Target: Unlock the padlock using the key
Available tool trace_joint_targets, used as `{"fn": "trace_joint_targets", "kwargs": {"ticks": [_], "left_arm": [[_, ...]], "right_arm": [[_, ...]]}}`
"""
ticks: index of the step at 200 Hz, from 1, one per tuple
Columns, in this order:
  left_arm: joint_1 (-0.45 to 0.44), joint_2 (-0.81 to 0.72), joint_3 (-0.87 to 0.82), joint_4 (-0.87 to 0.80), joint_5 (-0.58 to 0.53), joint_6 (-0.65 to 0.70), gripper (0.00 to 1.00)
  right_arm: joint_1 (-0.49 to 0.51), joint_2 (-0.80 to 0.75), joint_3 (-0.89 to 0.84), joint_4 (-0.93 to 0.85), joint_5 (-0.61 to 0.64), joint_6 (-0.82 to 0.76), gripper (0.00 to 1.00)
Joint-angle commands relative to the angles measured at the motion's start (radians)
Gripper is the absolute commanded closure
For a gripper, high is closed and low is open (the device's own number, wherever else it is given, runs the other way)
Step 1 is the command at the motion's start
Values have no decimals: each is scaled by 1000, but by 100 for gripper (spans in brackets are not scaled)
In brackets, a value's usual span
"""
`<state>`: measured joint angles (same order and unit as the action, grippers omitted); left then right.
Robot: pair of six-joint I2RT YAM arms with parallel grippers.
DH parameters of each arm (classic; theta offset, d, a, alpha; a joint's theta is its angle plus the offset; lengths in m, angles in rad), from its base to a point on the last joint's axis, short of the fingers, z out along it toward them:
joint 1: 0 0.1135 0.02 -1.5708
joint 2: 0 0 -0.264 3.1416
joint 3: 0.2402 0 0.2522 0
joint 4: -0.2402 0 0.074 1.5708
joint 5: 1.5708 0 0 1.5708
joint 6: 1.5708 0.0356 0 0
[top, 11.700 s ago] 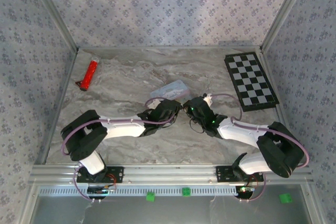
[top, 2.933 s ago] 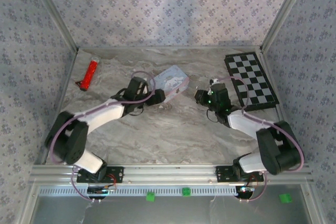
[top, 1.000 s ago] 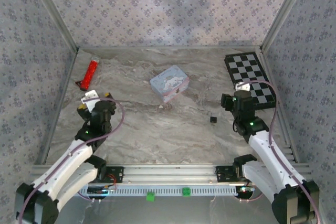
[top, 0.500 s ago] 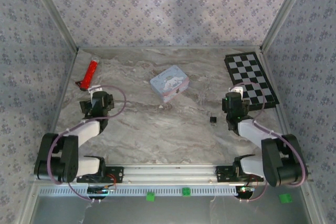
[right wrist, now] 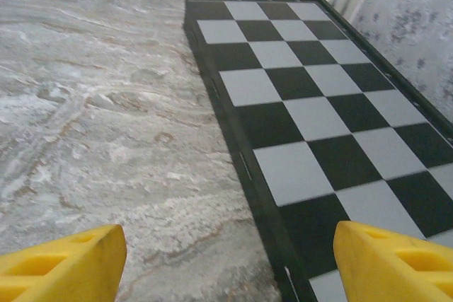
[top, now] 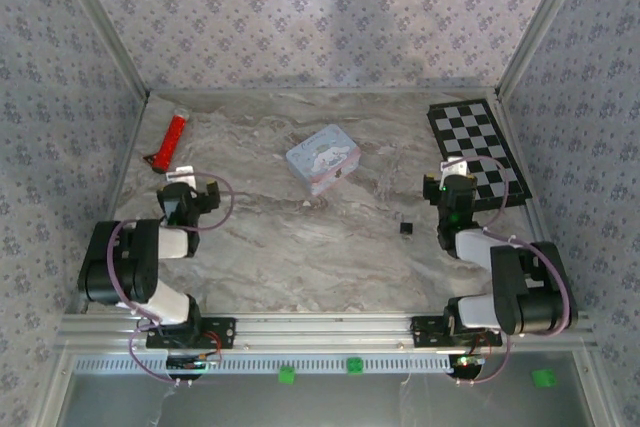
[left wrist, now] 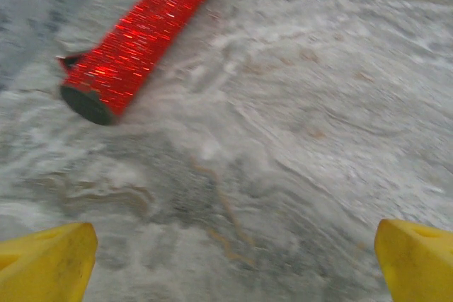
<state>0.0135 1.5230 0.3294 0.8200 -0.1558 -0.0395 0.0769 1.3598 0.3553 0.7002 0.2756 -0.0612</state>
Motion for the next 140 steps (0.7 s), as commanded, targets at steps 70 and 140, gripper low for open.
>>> {"fn": "trace_joint_targets", "kwargs": {"ticks": [70, 140], "left_arm": [[-3, 11, 83, -7, 84, 9, 0], [-12, 11, 80, -2, 66, 13, 0]], "right_arm": [[-81, 169, 12, 171, -74, 64, 1], [-63, 166, 9, 173, -4, 68, 1]]}}
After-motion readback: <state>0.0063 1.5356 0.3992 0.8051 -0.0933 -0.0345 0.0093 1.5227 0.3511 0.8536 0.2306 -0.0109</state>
